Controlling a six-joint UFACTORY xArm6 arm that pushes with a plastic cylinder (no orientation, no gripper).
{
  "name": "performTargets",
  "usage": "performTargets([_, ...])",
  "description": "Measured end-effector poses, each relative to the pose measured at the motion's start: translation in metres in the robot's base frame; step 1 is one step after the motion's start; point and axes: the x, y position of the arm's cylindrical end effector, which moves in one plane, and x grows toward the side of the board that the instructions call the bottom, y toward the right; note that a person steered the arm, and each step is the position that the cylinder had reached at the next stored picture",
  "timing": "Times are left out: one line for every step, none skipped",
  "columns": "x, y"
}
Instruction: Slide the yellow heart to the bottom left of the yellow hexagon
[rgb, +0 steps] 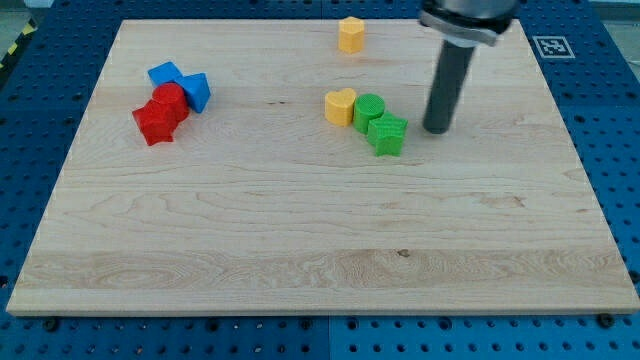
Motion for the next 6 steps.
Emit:
performTargets([0.052, 0.006])
performTargets([0.100, -0.031])
performTargets([0.093, -0.092])
performTargets([0.043, -0.131])
performTargets([0.008, -0.127])
performTargets([-0.012, -0.123])
